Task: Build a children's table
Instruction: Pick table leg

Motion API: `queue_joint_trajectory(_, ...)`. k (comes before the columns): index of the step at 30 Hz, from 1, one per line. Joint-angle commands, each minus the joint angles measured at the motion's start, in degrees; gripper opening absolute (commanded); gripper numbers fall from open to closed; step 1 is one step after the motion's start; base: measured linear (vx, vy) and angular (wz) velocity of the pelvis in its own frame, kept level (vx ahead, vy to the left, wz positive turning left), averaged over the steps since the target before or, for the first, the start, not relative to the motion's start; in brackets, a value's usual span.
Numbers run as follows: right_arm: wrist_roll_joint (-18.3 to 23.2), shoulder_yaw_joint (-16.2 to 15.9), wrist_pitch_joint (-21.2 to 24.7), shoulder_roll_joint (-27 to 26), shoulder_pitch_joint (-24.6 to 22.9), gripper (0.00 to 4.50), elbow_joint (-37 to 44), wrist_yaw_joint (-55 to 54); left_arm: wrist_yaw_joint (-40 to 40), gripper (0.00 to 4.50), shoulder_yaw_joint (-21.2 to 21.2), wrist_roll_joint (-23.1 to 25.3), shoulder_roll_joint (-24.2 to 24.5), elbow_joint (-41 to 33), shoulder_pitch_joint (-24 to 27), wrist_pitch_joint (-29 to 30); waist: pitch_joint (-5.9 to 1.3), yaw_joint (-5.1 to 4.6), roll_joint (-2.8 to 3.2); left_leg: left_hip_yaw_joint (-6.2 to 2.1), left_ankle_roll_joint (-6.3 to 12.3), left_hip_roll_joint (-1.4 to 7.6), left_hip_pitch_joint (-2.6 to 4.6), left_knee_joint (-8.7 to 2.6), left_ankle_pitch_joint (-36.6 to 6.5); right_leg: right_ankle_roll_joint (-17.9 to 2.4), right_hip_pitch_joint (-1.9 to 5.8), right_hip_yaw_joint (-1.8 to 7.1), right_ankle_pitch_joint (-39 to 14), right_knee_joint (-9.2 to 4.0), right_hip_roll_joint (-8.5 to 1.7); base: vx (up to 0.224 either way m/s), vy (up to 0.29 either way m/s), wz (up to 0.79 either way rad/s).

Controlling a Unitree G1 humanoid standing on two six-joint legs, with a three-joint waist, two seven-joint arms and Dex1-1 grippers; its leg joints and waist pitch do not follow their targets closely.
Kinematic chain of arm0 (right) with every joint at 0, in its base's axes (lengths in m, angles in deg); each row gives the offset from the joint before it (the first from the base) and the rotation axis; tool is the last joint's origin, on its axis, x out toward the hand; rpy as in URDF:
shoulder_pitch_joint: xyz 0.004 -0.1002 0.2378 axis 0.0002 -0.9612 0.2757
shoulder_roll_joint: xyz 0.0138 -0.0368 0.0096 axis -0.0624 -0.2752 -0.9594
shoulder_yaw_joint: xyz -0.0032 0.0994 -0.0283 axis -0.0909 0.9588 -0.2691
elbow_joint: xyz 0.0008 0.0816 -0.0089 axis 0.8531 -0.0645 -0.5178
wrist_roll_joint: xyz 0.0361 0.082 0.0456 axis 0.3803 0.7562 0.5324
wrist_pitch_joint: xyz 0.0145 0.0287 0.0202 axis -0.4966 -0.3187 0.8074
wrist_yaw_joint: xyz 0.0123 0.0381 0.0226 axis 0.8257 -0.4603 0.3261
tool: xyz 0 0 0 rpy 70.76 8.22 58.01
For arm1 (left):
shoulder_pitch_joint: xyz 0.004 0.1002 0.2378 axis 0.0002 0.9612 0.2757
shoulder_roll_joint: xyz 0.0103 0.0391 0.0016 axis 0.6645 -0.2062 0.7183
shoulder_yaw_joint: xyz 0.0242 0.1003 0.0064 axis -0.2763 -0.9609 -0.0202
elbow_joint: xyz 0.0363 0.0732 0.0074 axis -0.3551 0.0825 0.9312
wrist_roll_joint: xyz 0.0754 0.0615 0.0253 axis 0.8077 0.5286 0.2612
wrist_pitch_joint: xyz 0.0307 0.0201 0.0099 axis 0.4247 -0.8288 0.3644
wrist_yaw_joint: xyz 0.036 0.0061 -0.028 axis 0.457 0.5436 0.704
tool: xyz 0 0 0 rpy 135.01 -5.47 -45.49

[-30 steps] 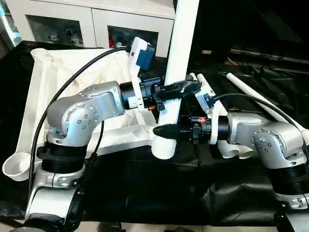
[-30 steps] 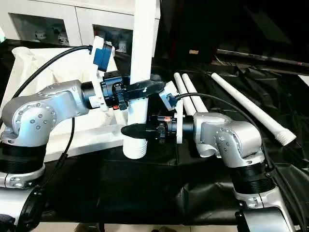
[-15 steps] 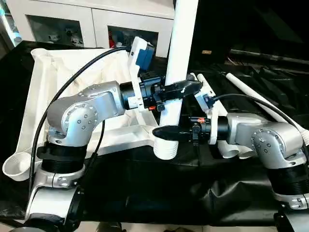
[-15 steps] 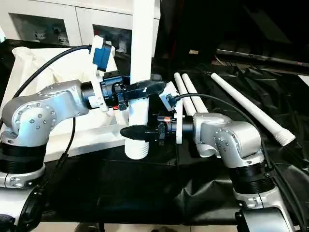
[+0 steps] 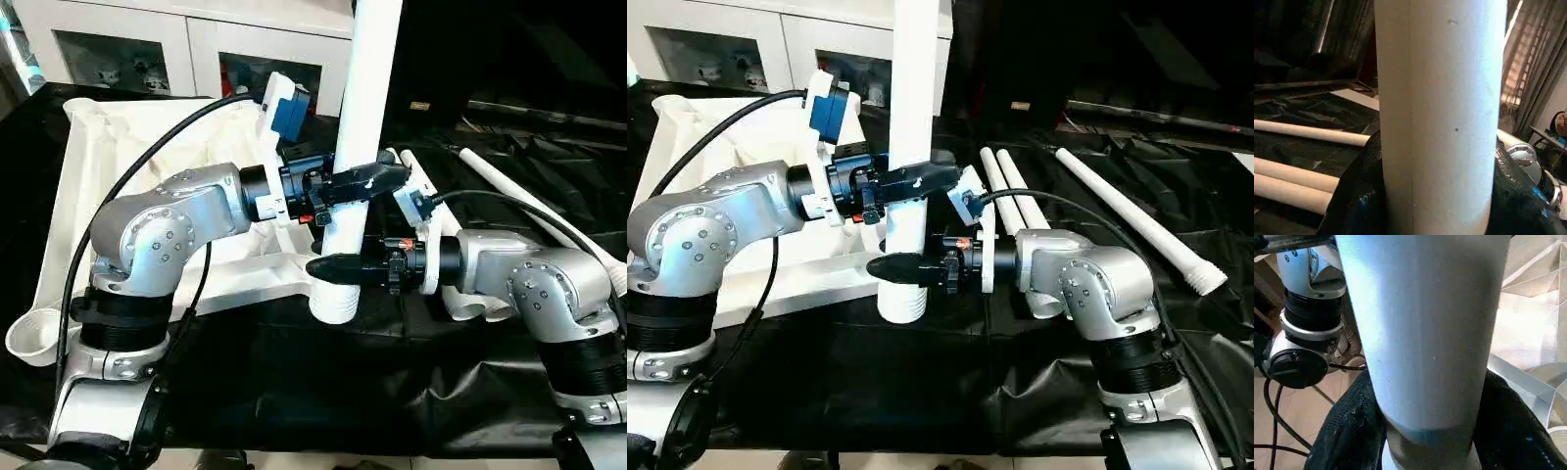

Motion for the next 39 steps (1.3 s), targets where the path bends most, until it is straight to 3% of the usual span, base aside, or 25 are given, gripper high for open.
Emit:
queue_joint_trajectory(1, -0.2, 0.6, 0.2, 0.1, -0.2, 2.01, 0.1, -0.8, 1.3, 1.88, -1.5, -1.6, -0.8, -1.2, -1.3, 0.8, -4.33, -0.08, 0.67, 0.05, -2.59, 0.98, 1.12, -3.47, -9.6, -7.0, 2.98, 2.52, -12.8, -4.67, -3.76, 0.0, 0.0, 0.0)
queue_joint_trajectory(5, 0.0, 0.6, -0.2, 0.0, -0.3, 1.98, 0.2, -1.0, 1.1, 1.88, -1.5, -1.0, -0.8, -1.2, -1.2, 0.0, -4.36, -0.11, 0.74, 0.02, -2.76, 1.0, 1.13, -3.5, -10.0, -7.0, 2.97, 2.51, -12.8, -4.73, -3.75, 0.0, 0.0, 0.0)
queue_joint_trajectory(6, 0.1, 0.7, -0.3, 0.0, -0.4, 1.98, 0.2, -1.1, 0.2, 2.44, -1.1, -0.7, -1.2, -0.9, -1.3, -0.3, -4.38, -0.11, 0.68, 0.01, -2.78, 1.0, 1.13, -3.48, -9.9, -7.1, 3.0, 2.5, -12.7, -4.69, -3.74, 0.0, 0.0, 0.0)
queue_joint_trajectory(10, 0.2, 1.0, -0.9, -0.5, -0.9, 1.96, 0.6, -1.3, -0.4, 2.93, 0.8, -2.1, -2.2, -0.5, -1.3, -0.4, -4.4, -0.06, 0.61, 0.04, -2.67, 0.97, 1.08, -3.45, -9.8, -7.4, 3.06, 2.5, -12.2, -4.66, -3.8, 0.0, 0.0, 0.0)
queue_joint_trajectory(13, 0.4, 1.5, -1.5, -1.1, -1.3, 1.95, 0.7, -1.5, -2.6, 3.05, 4.0, -2.3, -4.6, -0.1, -1.2, -4.6, -4.38, -0.04, 0.57, 0.01, -2.63, 1.0, 1.03, -3.44, -10.0, -7.5, 3.1, 2.48, -12.5, -4.75, -3.83, 0.0, 0.0, 0.0)
queue_joint_trajectory(14, 0.7, 2.0, -1.8, -1.5, -1.4, 1.95, 0.8, -1.9, -4.6, 3.06, 7.2, -3.9, -6.4, 0.7, -1.9, -6.4, -4.37, -0.07, 0.84, 0.02, -2.66, 1.0, 0.88, -3.39, -10.1, -8.0, 3.2, 2.52, -11.5, -4.84, -3.89, 0.0, 0.0, 0.0)
queue_joint_trajectory(15, 0.8, 2.3, -1.9, -1.7, -1.5, 1.94, 0.8, -2.1, -5.4, 3.06, 9.2, -5.4, -7.4, 1.1, -2.4, -7.4, -4.43, 0.0, 0.64, 0.02, -2.5, 0.9, 0.98, -3.34, -10.6, -7.9, 3.24, 2.45, -12.1, -4.95, -3.86, 0.0, 0.0, 0.0)
queue_joint_trajectory(20, 1.0, 2.9, -2.4, -2.2, -1.7, 1.93, 0.9, -2.6, -7.8, 3.06, 14.6, -8.7, -9.2, 1.5, -4.2, -10.9, -4.39, 0.02, 0.71, -0.06, -2.37, 0.89, 0.98, -3.37, -10.7, -7.1, 3.19, 2.38, -12.9, -4.96, -3.76, 0.0, 0.0, 0.0)
queue_joint_trajectory(26, -0.4, 3.3, -4.8, -2.8, -2.1, 1.93, 0.3, -4.1, -10.2, 3.06, 19.5, -8.2, -6.8, 3.2, -5.8, -14.1, -4.37, -0.05, 0.62, -0.15, -2.45, 0.98, 1.12, -3.46, -10.7, -6.3, 3.01, 2.36, -13.5, -4.91, -3.78, 0.0, 0.0, 0.0)
queue_joint_trajectory(31, -8.7, 4.7, -16.2, -5.7, -0.4, 1.93, -4.9, -12.8, -9.3, 3.06, 10.5, 9.0, 3.3, 4.3, -0.6, -18.9, -4.29, -0.52, 0.73, -0.3, -3.67, 1.15, 1.38, -3.85, -11.6, -3.6, 2.5, 2.41, -16.7, -5.07, -3.84, 0.0, 0.0, 0.0)
queue_joint_trajectory(33, -11.4, 5.6, -21.5, -7.0, 0.2, 1.93, -7.5, -15.8, -7.3, 3.06, 6.3, 15.0, 7.7, 4.5, 2.6, -22.0, -4.23, -0.97, 1.02, -0.26, -4.57, 1.17, 1.59, -3.93, -12.5, -3.5, 2.04, 2.49, -17.8, -4.98, -3.93, 0.0, 0.0, 0.0)
queue_joint_trajectory(34, -12.1, 6.0, -23.2, -7.5, 0.4, 1.93, -8.4, -16.7, -6.3, 3.06, 4.4, 17.5, 9.4, 4.5, 3.8, -23.7, -4.28, -1.11, 0.62, -0.16, -4.43, 1.14, 1.55, -3.92, -12.5, -3.7, 2.15, 2.5, -17.7, -5.0, -3.83, 0.0, 0.0, 0.0)
queue_joint_trajectory(36, -13.0, 5.8, -25.1, -7.5, 0.4, 1.93, -8.9, -16.8, -4.1, 3.06, 1.7, 20.4, 11.8, 4.3, 5.7, -26.2, -4.39, -0.96, 1.03, -0.23, -4.28, 1.26, 1.55, -4.03, -11.9, -4.7, 2.31, 2.55, -14.6, -4.55, -3.84, 0.0, 0.0, 0.0)
queue_joint_trajectory(37, -13.5, 5.8, -26.2, -7.5, 0.4, 1.93, -9.2, -17.0, -2.5, 3.06, -0.3, 22.3, 13.3, 4.2, 6.8, -27.8, -4.39, -1.15, 0.08, -0.07, -4.03, 1.3, 1.46, -4.0, -11.4, -5.1, 2.35, 2.53, -13.6, -4.47, -3.73, 0.0, 0.0, 0.0)
queue_joint_trajectory(38, -13.5, 5.9, -26.3, -7.6, 0.4, 1.93, -9.7, -17.4, -0.9, 3.06, -2.0, 23.4, 14.4, 4.3, 8.0, -28.9, -4.38, -0.96, 0.55, -0.1, -3.74, 1.24, 1.34, -4.05, -10.6, -5.7, 2.47, 2.59, -12.4, -4.16, -3.88, 0.0, 0.0, 0.0)
queue_joint_trajectory(39, -13.5, 6.1, -26.3, -7.8, 0.4, 1.93, -10.2, -17.7, 1.0, 3.06, -3.8, 24.6, 15.6, 4.4, 9.3, -29.9, -4.34, -1.02, 0.11, -0.13, -3.36, 1.22, 1.21, -4.1, -10.1, -5.7, 2.48, 2.58, -12.2, -4.35, -3.91, 0.0, 0.0, 0.0)
